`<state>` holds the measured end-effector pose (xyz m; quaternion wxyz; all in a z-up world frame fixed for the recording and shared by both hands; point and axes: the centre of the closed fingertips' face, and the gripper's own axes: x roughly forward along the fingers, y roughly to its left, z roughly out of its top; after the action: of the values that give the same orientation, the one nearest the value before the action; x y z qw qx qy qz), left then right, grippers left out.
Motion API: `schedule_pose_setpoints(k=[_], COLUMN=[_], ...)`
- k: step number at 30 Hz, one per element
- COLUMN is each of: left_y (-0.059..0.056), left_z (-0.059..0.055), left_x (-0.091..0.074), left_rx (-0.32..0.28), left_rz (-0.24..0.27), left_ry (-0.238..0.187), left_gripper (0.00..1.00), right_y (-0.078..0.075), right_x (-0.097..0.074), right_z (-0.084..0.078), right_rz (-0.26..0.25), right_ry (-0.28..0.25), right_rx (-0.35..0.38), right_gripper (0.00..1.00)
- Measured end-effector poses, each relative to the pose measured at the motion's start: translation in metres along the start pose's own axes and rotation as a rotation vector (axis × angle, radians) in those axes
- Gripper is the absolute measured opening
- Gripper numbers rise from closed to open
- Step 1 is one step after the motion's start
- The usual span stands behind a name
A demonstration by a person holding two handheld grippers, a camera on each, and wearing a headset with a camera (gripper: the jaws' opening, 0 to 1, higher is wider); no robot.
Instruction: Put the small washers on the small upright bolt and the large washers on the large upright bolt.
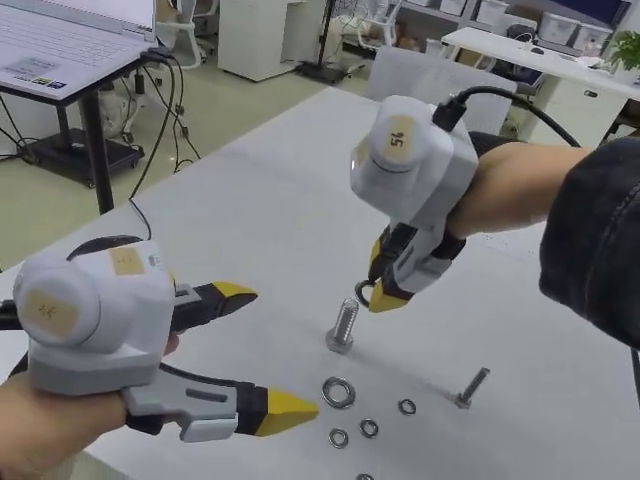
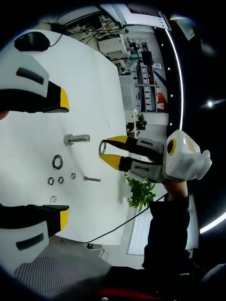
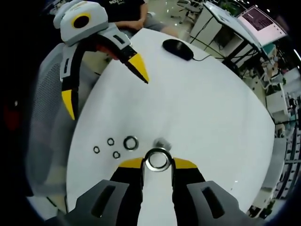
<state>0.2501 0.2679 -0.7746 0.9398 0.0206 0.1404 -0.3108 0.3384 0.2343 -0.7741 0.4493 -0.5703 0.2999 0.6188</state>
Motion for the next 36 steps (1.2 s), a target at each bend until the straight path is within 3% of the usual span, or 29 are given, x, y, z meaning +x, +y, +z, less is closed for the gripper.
schedule_pose_setpoints(k=[10,36], left_y=[0.002,0.004], left_z=[-0.002,-0.005], left_x=[0.003,0.009], left_rx=[-0.001,-0.009], left_rz=[-0.006,-0.010], left_ry=[0.010,0.022], left_gripper=[0.79,0.78], right_y=[-0.010,-0.014], right_x=[0.016,0.039], right_z=[0.000,-0.003], right_rz=[0.033,0.073], right_ry=[0.016,0.031], right_rx=[-0.009,0.001], right_gripper=[0.23,0.23])
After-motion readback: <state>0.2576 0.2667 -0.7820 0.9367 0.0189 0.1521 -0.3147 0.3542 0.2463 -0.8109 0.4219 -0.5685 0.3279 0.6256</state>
